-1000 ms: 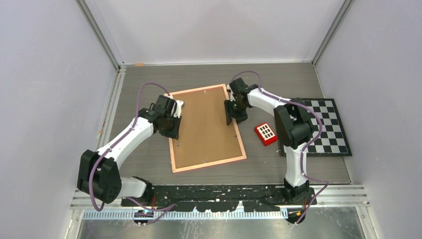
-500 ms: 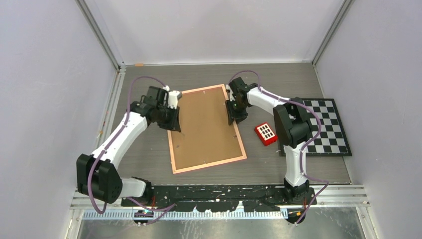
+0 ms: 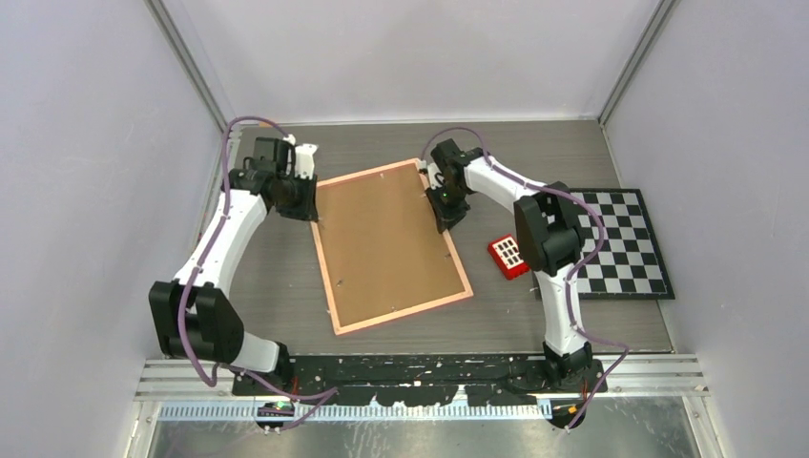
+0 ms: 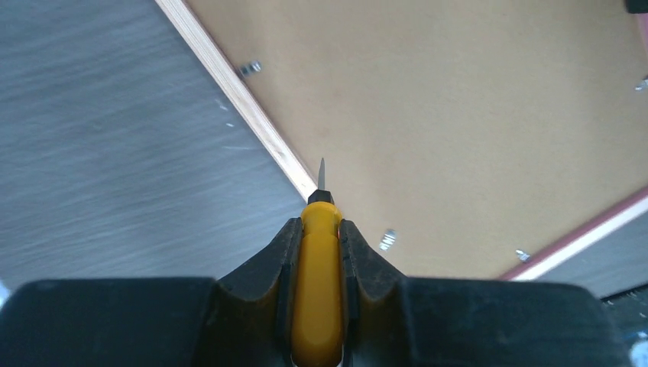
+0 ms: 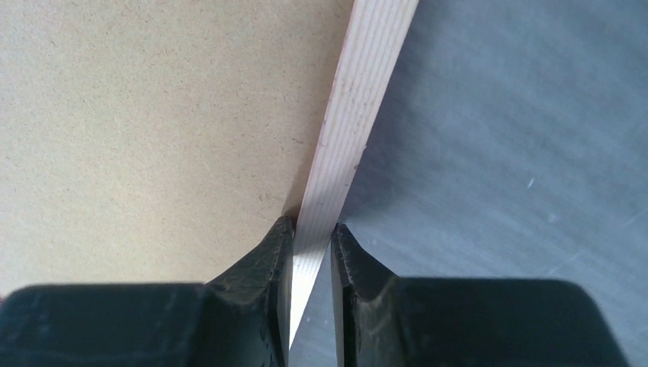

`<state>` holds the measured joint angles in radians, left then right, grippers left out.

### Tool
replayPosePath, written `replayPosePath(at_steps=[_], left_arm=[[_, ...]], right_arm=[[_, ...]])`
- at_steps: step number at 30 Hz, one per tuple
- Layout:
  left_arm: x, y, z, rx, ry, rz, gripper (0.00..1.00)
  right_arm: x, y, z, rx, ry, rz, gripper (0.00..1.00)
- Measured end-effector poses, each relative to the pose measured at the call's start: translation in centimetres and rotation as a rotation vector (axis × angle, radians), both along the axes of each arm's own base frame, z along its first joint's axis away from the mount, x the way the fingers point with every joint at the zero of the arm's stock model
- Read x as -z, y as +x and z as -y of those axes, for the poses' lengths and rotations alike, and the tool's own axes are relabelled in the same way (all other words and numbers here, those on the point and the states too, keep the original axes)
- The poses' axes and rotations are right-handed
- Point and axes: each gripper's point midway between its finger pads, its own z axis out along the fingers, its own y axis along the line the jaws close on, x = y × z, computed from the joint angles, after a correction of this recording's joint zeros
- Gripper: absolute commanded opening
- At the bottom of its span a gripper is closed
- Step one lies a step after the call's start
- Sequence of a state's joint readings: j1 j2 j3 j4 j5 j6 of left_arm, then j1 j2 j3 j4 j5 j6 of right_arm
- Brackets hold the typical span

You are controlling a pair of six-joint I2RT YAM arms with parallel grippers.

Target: Take the photo out of the frame

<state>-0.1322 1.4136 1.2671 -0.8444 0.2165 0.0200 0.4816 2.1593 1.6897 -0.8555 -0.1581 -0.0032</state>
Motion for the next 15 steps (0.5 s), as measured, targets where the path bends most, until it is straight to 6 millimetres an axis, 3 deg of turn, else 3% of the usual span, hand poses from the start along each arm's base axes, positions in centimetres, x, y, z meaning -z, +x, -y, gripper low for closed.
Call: replayPosePath(at_steps=[6,15], left_arm=[[0.4,3.3,-2.9,0.004,0.096,0.010,0.00],[3.3,5.9,-4.3,0.120,0.203,-0.008,0.00]], right_arm=[[-0.2,2.6,-1.8,-0.121,0.019,0.057,0.01],[-0.2,2.7,-1.9,-0.149,0.019,0.063,0.01]])
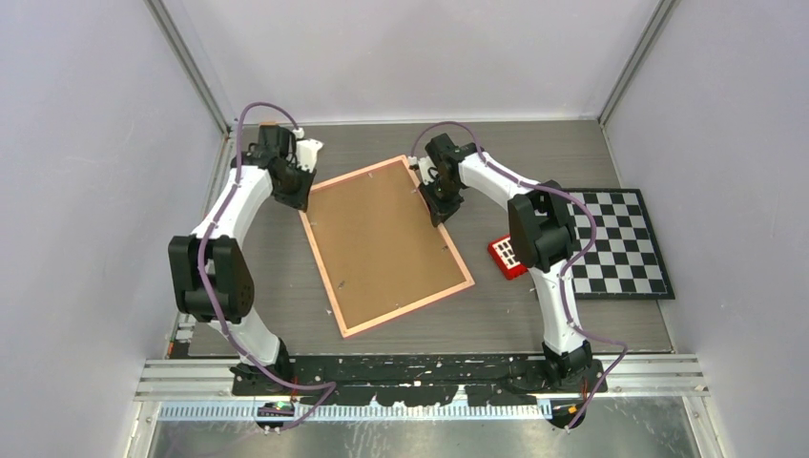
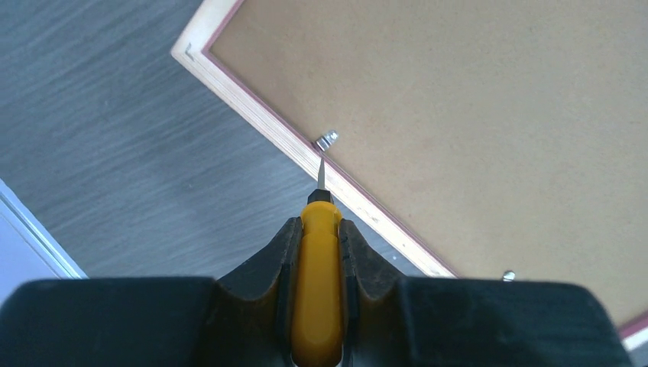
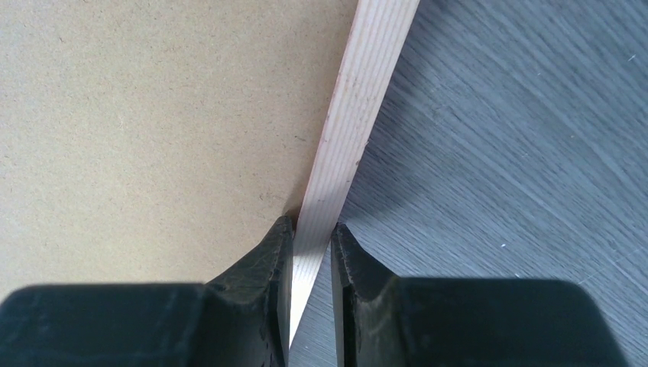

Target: Take the photo out of the frame

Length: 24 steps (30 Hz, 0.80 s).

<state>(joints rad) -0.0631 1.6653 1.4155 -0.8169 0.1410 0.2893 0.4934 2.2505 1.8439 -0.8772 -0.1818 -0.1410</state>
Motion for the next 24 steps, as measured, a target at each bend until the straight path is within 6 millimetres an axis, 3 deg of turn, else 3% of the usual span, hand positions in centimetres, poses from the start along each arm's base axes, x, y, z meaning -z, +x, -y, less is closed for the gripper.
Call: replayPosePath(at_steps=[9,24], left_arm=[[1.8,2.7,-0.2,0.071,0.040,0.021,0.00],[3.5,2.2,-0.1,0.176,0.088,-0.012,0.00]], right_arm=[[0.0,-0.1,0.0,0.013,0.001,-0.004,0.00],[0.1,0.0,0.0,0.049,-0.003,-0.010,0.00]])
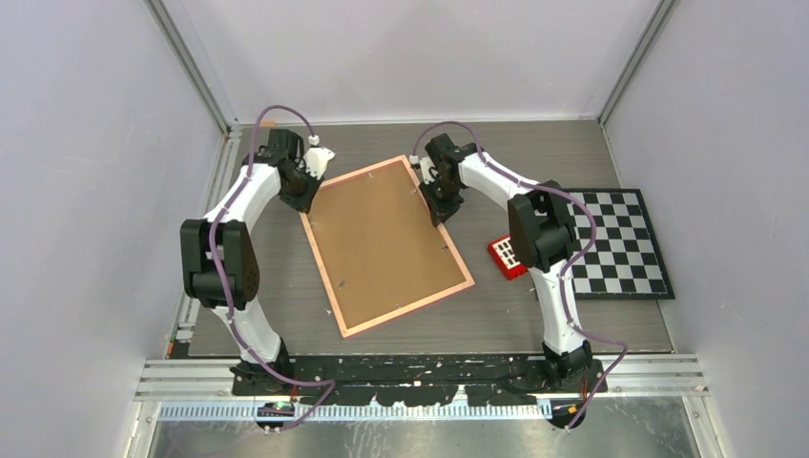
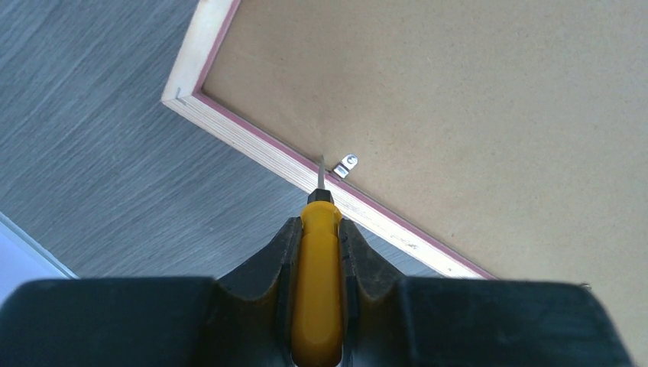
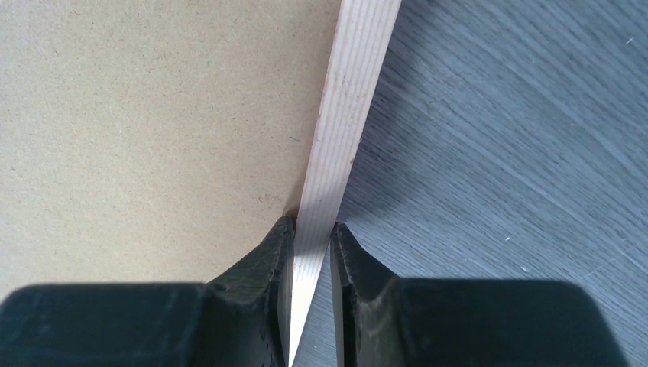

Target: Take the photo out of the frame

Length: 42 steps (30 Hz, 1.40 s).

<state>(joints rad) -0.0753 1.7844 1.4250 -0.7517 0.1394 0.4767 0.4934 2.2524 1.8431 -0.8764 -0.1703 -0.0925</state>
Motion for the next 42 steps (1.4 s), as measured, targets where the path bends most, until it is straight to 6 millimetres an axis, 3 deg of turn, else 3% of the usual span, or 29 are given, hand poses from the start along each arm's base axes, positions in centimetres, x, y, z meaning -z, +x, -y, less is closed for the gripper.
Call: replayPosePath(at_steps=[11,18,27,42], left_arm=[[0.2,-1.6,0.9,0.057,0.026,-0.001,0.00],[0.2,-1.9,1.1,0.004,0.006,-0.014,0.00],[0.2,-1.7,1.1,-0.206,-0.069,-0.029,0.00],[0.2,-2.1,0.7,-0.713,-0.253,-0.043,0.00]], right_arm=[[0.0,0.0,0.0,0.024,-0.003,-0.010,0.01],[0.0,0.0,0.0,0.046,-0.003,-0.015,0.01],[0.0,0.0,0.0,0.051,-0.004,-0.015,0.01],[0.1,-0.1,0.0,0.066,-0.001,-0.014,0.01]])
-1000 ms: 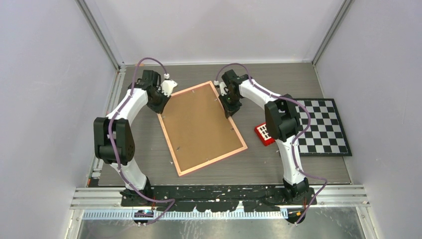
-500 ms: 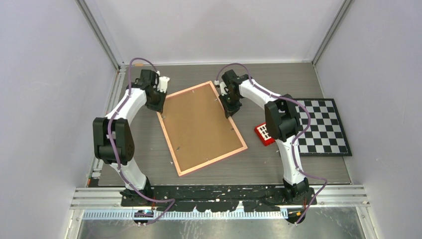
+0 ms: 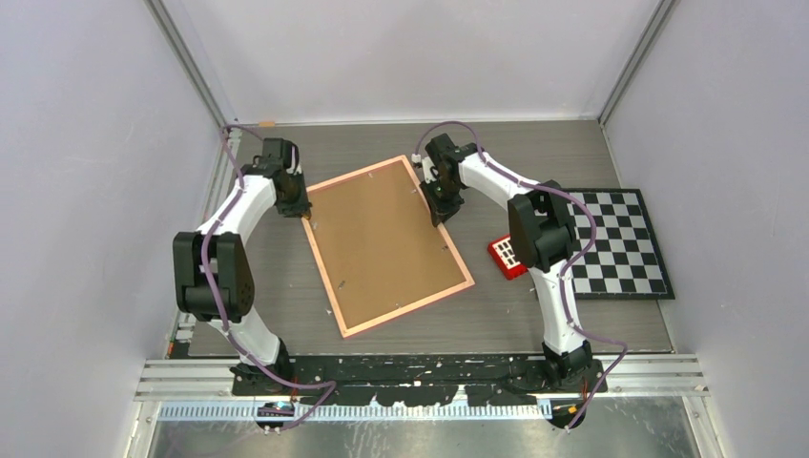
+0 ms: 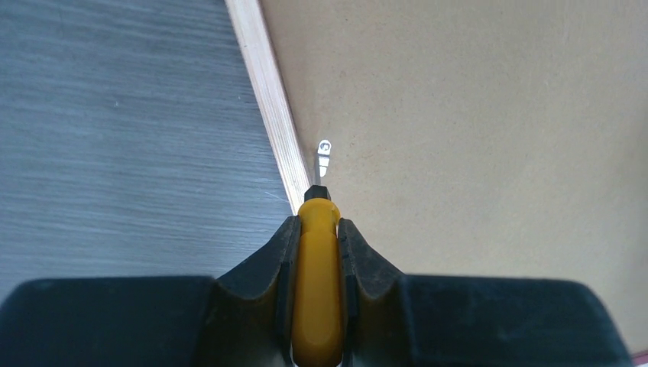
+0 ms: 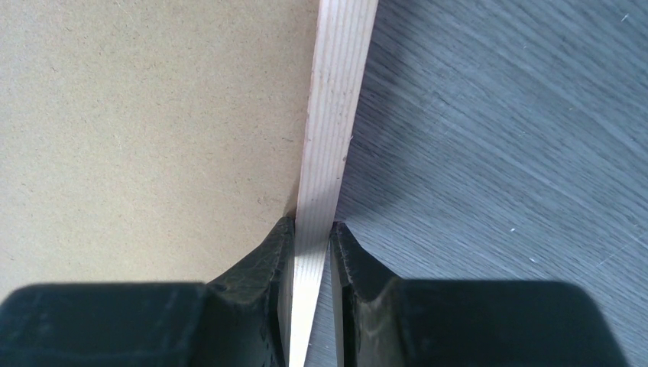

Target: Take the photo out of the frame

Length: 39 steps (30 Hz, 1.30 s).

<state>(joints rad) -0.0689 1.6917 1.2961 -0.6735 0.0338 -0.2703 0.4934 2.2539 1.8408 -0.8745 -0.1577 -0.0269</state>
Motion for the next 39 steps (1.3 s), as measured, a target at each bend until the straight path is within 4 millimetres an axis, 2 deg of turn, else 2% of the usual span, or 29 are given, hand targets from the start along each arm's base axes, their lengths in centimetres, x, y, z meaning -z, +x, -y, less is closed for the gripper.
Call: replayPosePath(at_steps=[8,15,20,23,27,34,39], left_arm=[[0.0,-0.1,0.0,-0.211,-0.077,-0.006,0.00],[0.0,0.3,0.8,-0.295,-0.170,-0.006,0.00],[-0.2,-0.5,5.9,-0.231,-0.394,-0.058,0.00],[-0.5,-0.9,7.3,-0.192,-0.447,-0.072,0.00],[-1.4,-1.1,6.9,-0.070,-0.406,-0.034,0.00],[-5.2,-0.3,5.1,0.406,-0.156,0.107,0.00],[-4.2,-1.6,3.8,0.655,-0.027,0.087,0.00]], right_arm=[[0.0,0.0,0.0,0.003,-0.001,-0.001,0.00],[0.0,0.0,0.5,0.011,-0.024,0.006,0.01],[0.0,0.0,0.6,0.013,-0.026,0.006,0.00],[0.0,0.0,0.6,0.013,-0.027,0.006,0.01],[0.0,0.0,0.6,0.013,-0.027,0.008,0.01],[-0.1,0.0,0.6,0.013,-0.026,0.009,0.01],[-0.1,0.0,0.6,0.012,-0.026,0.009,0.01]])
